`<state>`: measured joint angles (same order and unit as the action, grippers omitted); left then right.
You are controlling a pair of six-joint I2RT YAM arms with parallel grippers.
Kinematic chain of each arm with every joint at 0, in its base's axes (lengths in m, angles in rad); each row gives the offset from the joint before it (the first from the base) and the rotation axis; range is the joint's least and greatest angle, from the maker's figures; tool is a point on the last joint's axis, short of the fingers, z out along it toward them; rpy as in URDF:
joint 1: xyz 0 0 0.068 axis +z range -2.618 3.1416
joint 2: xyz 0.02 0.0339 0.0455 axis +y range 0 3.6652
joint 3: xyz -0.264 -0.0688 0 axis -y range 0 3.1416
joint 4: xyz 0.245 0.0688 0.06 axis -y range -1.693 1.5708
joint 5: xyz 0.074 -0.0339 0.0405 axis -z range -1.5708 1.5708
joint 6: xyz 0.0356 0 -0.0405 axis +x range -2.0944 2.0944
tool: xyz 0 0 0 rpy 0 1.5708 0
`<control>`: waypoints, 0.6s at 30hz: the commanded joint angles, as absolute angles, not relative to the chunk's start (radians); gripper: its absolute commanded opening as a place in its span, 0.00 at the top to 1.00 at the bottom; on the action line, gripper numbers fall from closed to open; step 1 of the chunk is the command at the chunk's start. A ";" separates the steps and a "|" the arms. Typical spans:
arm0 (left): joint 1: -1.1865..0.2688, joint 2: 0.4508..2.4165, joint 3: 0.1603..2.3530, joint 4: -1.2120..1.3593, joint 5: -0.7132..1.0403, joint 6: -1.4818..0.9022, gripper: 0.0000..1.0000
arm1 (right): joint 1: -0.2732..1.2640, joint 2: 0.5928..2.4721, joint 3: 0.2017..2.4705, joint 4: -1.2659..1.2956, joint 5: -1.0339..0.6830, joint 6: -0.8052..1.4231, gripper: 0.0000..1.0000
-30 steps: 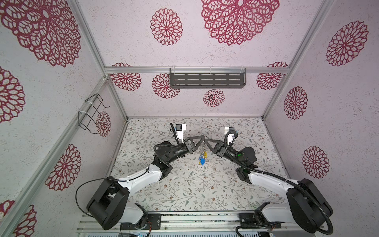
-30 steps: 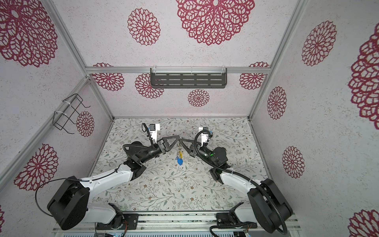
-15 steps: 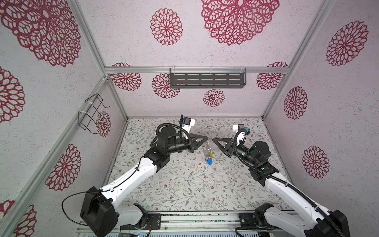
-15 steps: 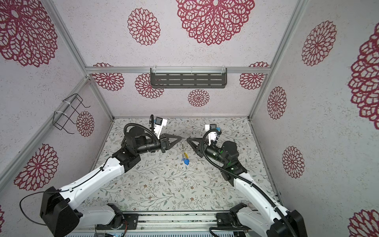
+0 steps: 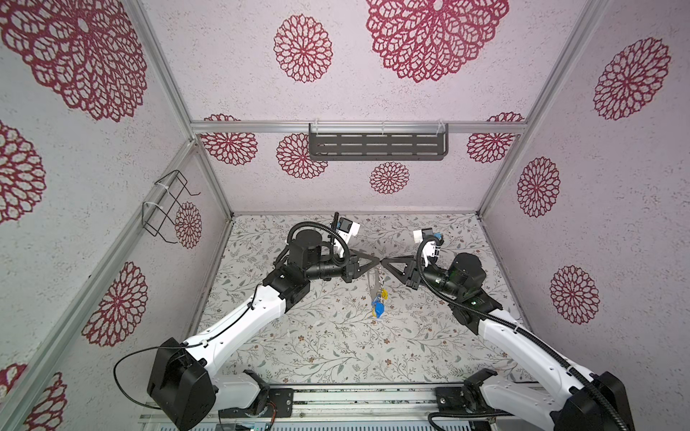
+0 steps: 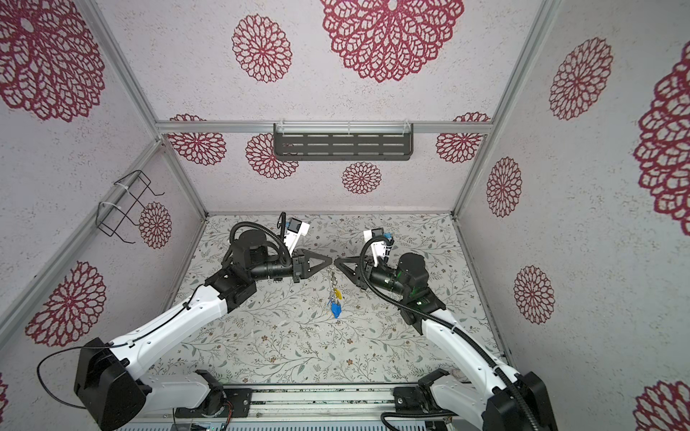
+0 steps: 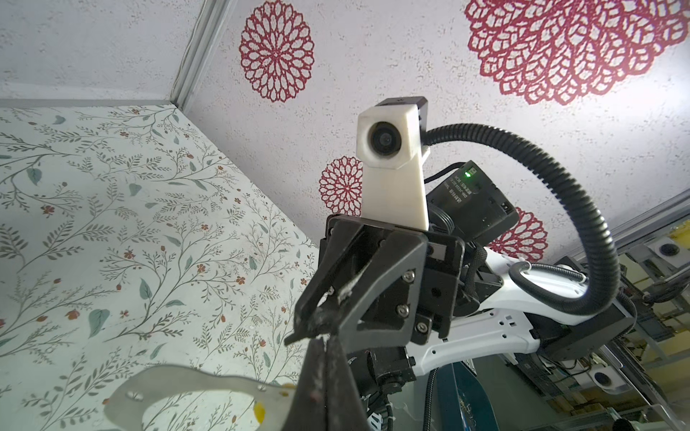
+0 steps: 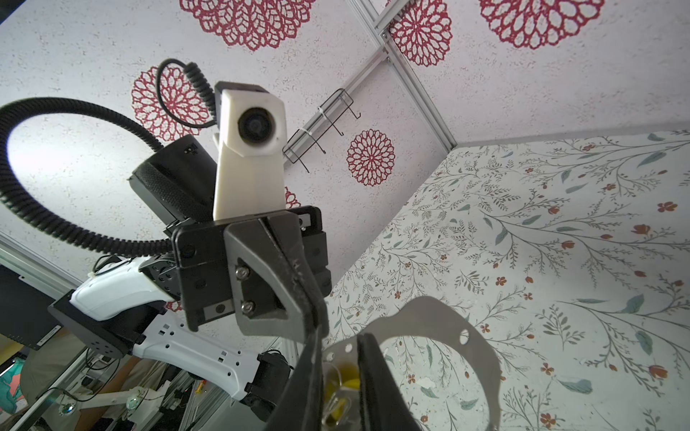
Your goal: Remove the keys from the keyring
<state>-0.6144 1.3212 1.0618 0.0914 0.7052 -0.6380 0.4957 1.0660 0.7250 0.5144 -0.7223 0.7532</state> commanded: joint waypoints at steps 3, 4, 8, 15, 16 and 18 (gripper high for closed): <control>-0.610 1.329 1.082 0.147 0.732 -0.641 1.00 | 0.510 1.065 0.730 0.594 -0.749 0.769 0.84; -0.609 1.330 1.083 0.150 0.732 -0.643 1.00 | 0.511 1.069 0.732 0.596 -0.749 0.770 0.84; -0.609 1.333 1.082 0.157 0.732 -0.647 1.00 | 0.518 1.081 0.729 0.609 -0.756 0.776 0.84; -0.588 1.329 1.070 0.189 0.706 -0.679 1.00 | 0.522 1.102 0.722 0.645 -0.764 0.792 0.84; -0.582 1.326 1.061 0.213 0.706 -0.693 1.00 | 0.522 1.102 0.721 0.650 -0.764 0.794 0.85; -0.573 1.320 1.047 0.252 0.715 -0.719 1.00 | 0.522 1.102 0.719 0.653 -0.763 0.795 0.87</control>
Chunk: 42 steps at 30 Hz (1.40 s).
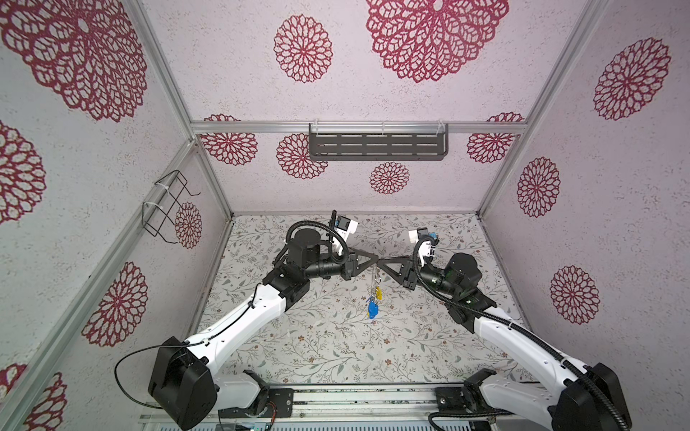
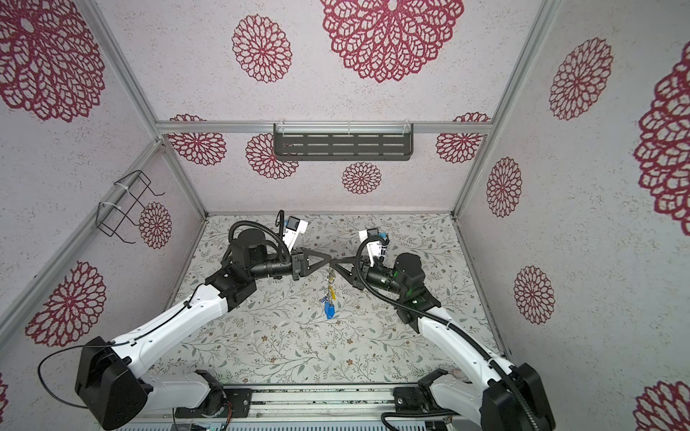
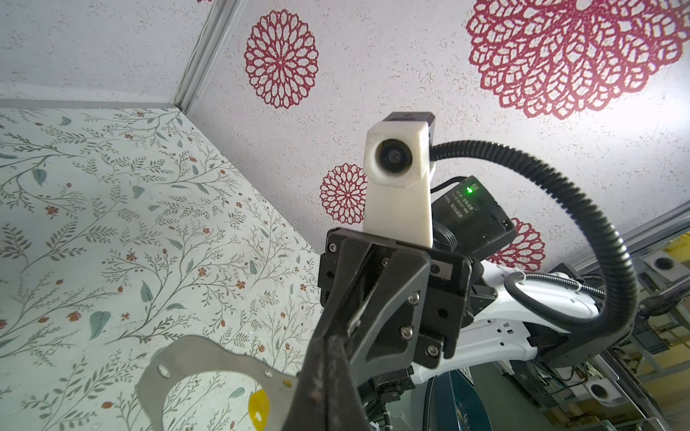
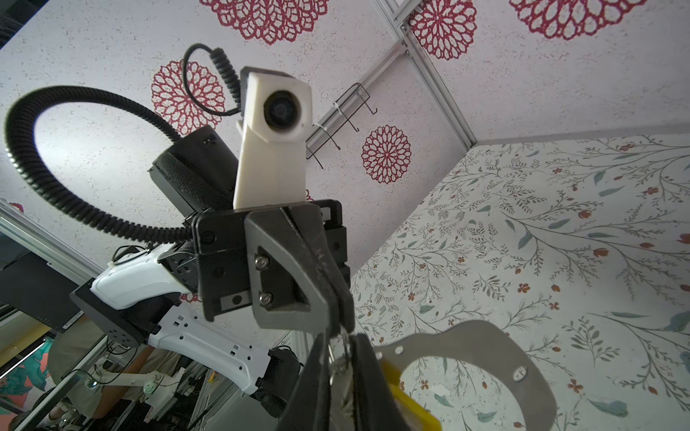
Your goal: Remove the keys from the keyring
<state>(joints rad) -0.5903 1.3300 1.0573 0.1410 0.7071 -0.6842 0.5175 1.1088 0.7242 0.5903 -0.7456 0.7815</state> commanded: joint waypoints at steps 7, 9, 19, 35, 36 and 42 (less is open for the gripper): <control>-0.572 1.341 1.053 0.258 0.742 -0.726 1.00 | 0.522 1.105 0.725 0.652 -0.756 0.791 0.86; -0.572 1.341 1.049 0.259 0.741 -0.726 1.00 | 0.521 1.103 0.725 0.645 -0.747 0.789 0.81; -0.573 1.339 1.047 0.253 0.743 -0.721 1.00 | 0.464 1.041 0.758 0.546 -0.751 0.747 0.78; -0.580 1.348 1.055 0.262 0.747 -0.732 1.00 | 0.503 1.131 0.767 0.714 -0.785 0.840 0.80; -0.581 1.348 1.056 0.262 0.747 -0.732 1.00 | 0.502 1.138 0.768 0.721 -0.785 0.845 0.80; -0.583 1.357 1.057 0.265 0.762 -0.732 1.00 | 0.505 1.160 0.775 0.745 -0.785 0.854 0.87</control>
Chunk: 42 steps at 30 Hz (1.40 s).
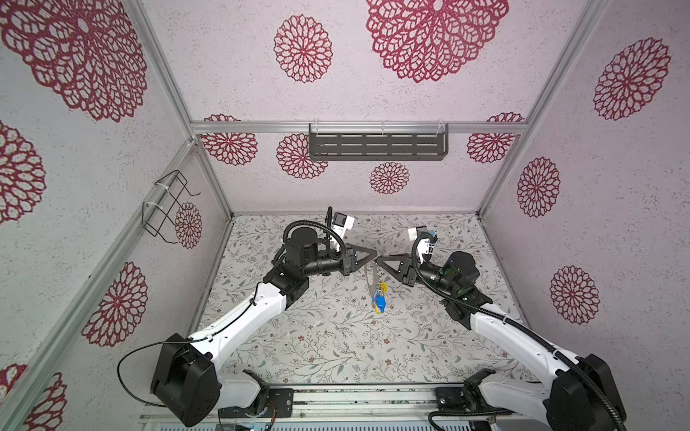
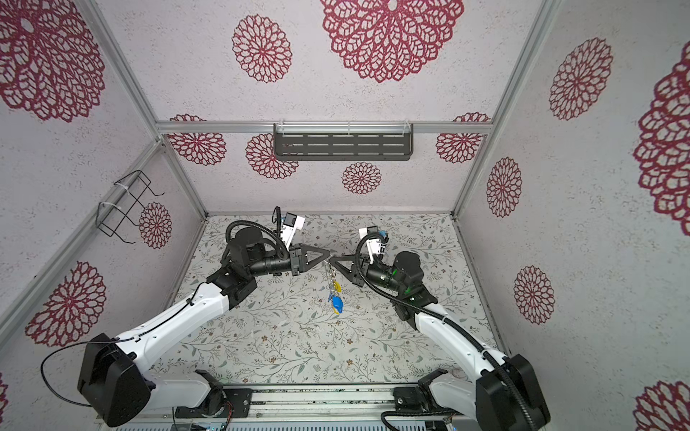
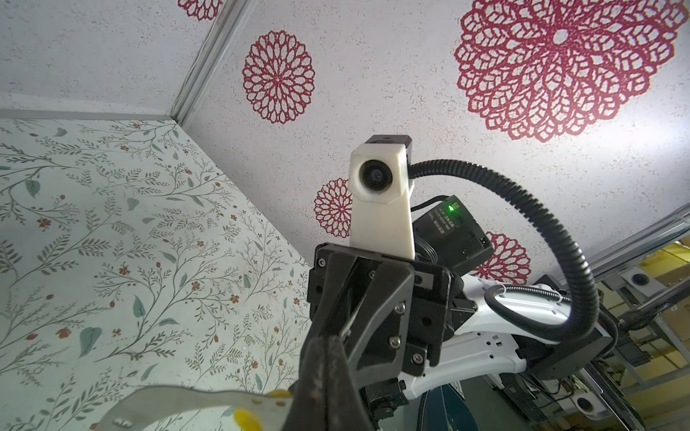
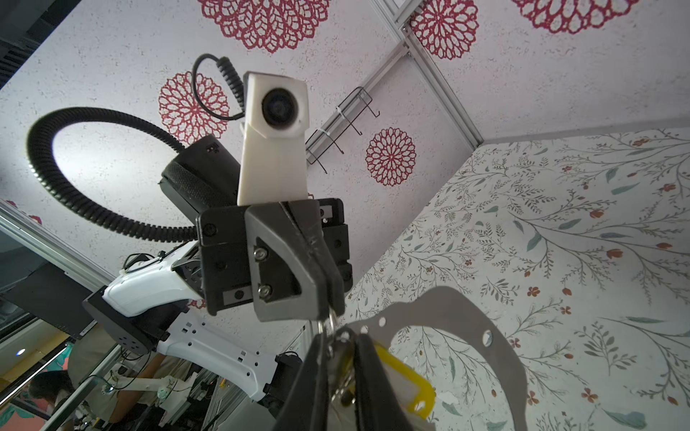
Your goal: Remove the keys from the keyring
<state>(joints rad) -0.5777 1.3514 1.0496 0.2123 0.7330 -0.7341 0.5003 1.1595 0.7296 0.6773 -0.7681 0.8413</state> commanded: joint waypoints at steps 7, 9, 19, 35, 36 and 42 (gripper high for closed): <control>-0.583 1.361 1.055 0.267 0.763 -0.729 1.00 | 0.507 1.178 0.784 0.758 -0.791 0.861 0.91; -0.583 1.361 1.056 0.267 0.762 -0.729 1.00 | 0.509 1.184 0.787 0.762 -0.792 0.863 0.94; -0.539 1.312 0.922 0.512 0.592 -0.906 0.46 | 0.532 1.192 0.718 0.948 -0.664 0.934 1.00; -0.565 1.300 0.765 0.786 0.487 -1.043 0.86 | 0.571 1.354 0.646 1.473 -0.475 1.139 1.00; -0.570 1.305 0.771 0.789 0.497 -1.040 0.81 | 0.573 1.360 0.649 1.478 -0.477 1.140 1.00; -0.589 1.358 0.776 0.874 0.530 -1.074 0.64 | 0.580 1.362 0.661 1.459 -0.490 1.132 1.00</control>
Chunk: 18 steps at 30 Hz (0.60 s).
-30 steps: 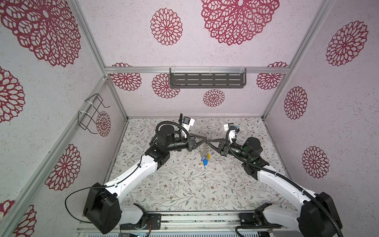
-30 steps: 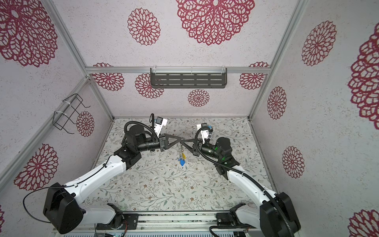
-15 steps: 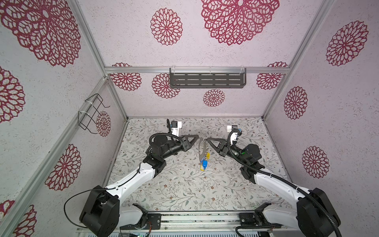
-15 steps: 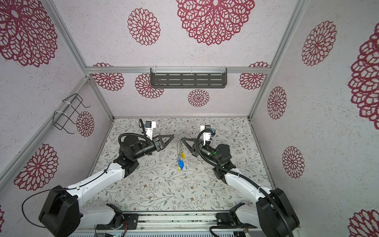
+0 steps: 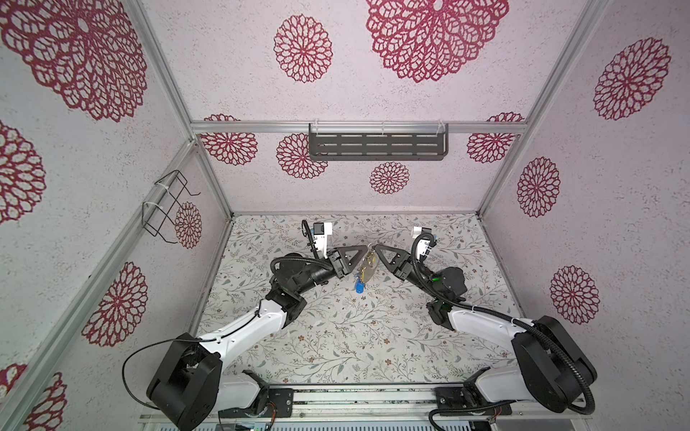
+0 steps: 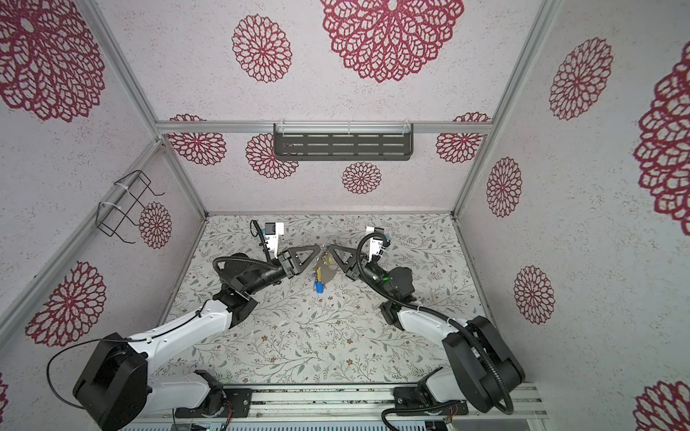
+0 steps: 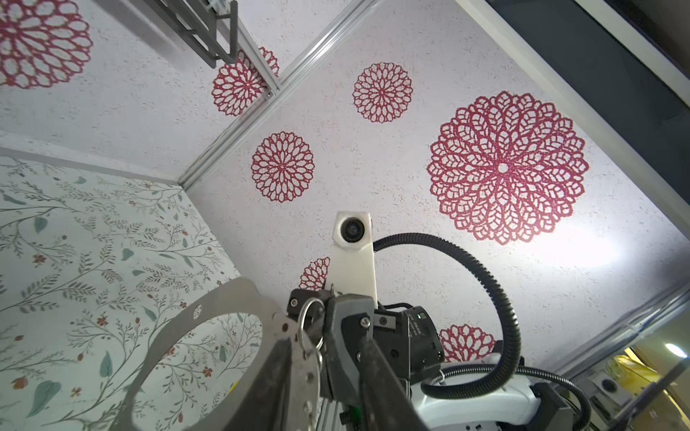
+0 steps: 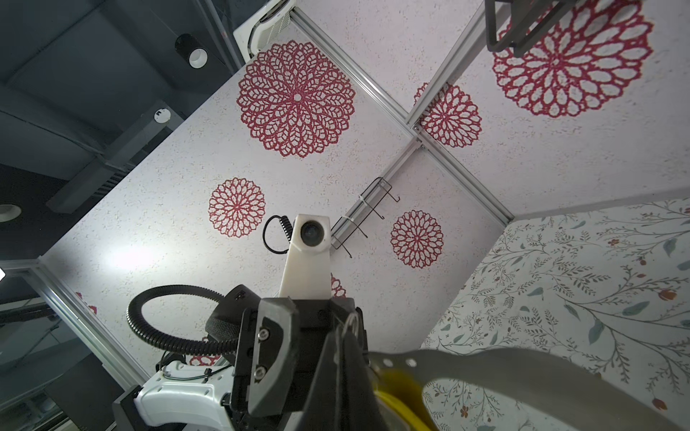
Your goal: Remove the keys from the keyring
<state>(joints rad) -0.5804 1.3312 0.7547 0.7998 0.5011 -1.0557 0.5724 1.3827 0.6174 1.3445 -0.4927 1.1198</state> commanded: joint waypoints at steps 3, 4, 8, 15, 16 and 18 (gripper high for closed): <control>-0.596 1.379 0.786 0.884 0.534 -1.079 0.64 | 0.584 1.357 0.671 1.444 -0.508 1.130 1.00; -0.600 1.382 0.789 0.887 0.537 -1.081 0.64 | 0.586 1.356 0.672 1.439 -0.513 1.128 1.00; -0.604 1.386 0.802 0.893 0.543 -1.083 0.70 | 0.591 1.353 0.673 1.419 -0.524 1.118 1.00; -0.608 1.375 0.806 0.874 0.545 -1.075 0.90 | 0.595 1.359 0.661 1.407 -0.535 1.114 1.00; -0.607 1.373 0.805 0.872 0.543 -1.074 0.91 | 0.595 1.357 0.657 1.403 -0.536 1.112 1.00; -0.607 1.364 0.802 0.861 0.543 -1.068 0.96 | 0.596 1.345 0.648 1.378 -0.542 1.098 1.00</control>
